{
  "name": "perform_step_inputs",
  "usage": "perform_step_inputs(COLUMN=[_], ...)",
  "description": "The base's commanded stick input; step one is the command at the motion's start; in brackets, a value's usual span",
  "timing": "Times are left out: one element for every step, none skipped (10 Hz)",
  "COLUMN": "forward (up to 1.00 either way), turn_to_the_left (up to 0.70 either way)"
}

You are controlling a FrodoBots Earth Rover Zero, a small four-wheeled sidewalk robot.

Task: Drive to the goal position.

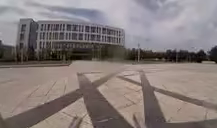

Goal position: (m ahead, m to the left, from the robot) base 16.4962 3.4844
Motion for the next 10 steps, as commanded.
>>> perform_step_inputs(forward=[1.0,1.0,1.0,1.0,1.0,1.0,1.0,1.0,1.0,1.0], turn_to_the_left=[0.0,0.0,0.0,0.0,0.0,0.0,0.0,0.0,0.0,0.0])
